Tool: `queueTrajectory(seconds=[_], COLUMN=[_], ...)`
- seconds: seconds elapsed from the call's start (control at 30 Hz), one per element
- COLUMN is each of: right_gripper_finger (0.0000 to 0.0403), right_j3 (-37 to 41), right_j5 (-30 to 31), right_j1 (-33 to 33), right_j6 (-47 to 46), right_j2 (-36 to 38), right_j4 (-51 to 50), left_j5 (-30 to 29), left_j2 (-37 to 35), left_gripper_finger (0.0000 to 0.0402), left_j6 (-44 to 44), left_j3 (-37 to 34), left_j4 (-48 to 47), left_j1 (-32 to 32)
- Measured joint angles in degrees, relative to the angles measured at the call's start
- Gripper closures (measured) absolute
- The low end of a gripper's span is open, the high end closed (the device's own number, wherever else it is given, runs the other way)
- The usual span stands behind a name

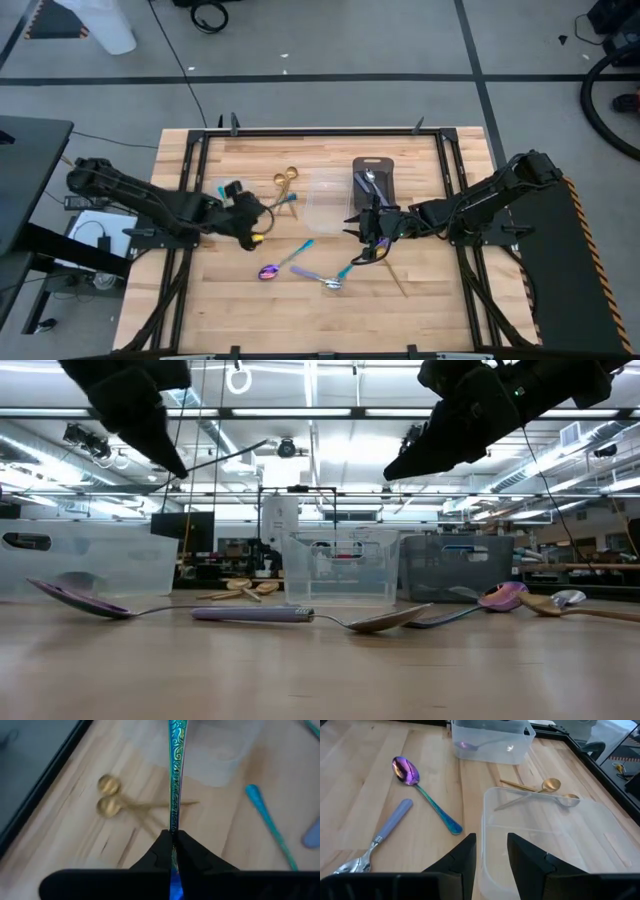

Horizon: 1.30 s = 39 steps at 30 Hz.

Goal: Sort silverware by color (type)
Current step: Put the blue spoon into the left transparent bin

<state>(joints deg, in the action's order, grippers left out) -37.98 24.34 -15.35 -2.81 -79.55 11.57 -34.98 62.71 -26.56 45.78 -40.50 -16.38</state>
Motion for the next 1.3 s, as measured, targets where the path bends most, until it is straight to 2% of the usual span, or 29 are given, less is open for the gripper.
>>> queueTrajectory(seconds=[0.23,0.53,0.8,1.07,1.3], right_gripper_finger=[0.0281,0.0281,0.0281,0.0281,0.0281], right_j3=[0.0,0.0,0.0,0.0,0.0], right_j5=[0.0,0.0,0.0,0.0,0.0], right_j1=[0.0,0.0,0.0,0.0,-0.1], right_j6=[0.0,0.0,-0.2,-0.4,-0.4], right_j2=[0.0,0.0,0.0,0.0,0.0], right_j4=[-0.1,-0.9,-1.1,-1.1,-1.2], left_j5=[0.0,0.2,0.6,-2.3,-3.5], left_j2=[-4.7,-5.2,-5.0,-5.0,-5.0], left_gripper_finger=[0.0384,0.0383,0.0383,0.0383,0.0383], left_j6=[-13.3,-26.7,-35.5,-41.5,-48.9], left_j3=[-3.4,-4.1,-4.1,-4.2,-10.7], left_j4=[-4.4,-12.6,-21.1,-22.3,-21.2], left_j1=[3.0,2.9,0.2,-3.5,-8.5])
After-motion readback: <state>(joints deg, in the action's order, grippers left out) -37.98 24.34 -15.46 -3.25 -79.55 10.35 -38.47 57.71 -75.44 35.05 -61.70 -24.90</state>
